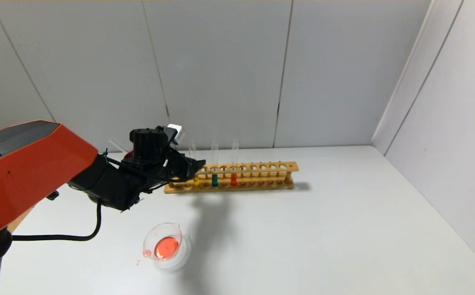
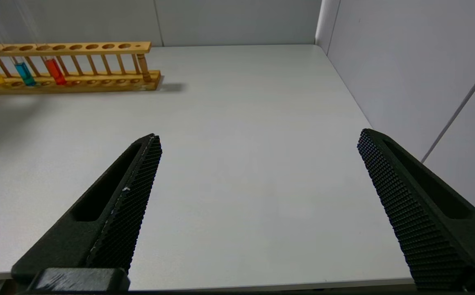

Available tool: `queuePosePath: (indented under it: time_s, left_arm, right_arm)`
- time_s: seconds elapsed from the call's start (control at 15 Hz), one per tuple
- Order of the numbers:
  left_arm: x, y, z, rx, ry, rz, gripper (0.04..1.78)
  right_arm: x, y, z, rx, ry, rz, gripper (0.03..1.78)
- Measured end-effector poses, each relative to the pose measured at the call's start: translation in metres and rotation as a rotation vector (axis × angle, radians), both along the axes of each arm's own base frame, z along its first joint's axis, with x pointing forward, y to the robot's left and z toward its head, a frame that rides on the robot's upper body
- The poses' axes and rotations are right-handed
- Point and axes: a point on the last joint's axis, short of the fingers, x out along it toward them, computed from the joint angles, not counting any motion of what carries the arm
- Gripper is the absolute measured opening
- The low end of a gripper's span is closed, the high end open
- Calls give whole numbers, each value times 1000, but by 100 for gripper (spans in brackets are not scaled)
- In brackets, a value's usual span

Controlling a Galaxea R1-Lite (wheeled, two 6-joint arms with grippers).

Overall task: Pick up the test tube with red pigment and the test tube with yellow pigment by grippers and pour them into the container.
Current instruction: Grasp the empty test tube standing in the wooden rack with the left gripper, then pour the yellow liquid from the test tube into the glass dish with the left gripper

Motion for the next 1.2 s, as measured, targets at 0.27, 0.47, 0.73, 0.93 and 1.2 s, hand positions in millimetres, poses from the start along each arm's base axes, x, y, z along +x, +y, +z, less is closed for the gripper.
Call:
queuePosePath:
  time_s: [0.27, 0.47, 0.73, 0.93, 1.2]
  left_arm:
    - [1, 0, 0, 0, -2, 1, 41]
    - [-1, 0, 2, 5, 7, 2, 30]
    - [-7, 3, 16, 23, 15, 2, 30]
    - [-8, 7, 43, 34, -18, 5, 30]
    - [-12, 15, 97, 60, -109, 13, 30]
  right_arm:
    - [0, 0, 0, 0, 0, 0, 175]
    - [0, 0, 0, -1, 0, 0, 175]
    - [0, 0, 0, 0, 0, 0, 175]
    - [0, 0, 0, 0, 0, 0, 175]
    - [0, 0, 0, 0, 0, 0, 175]
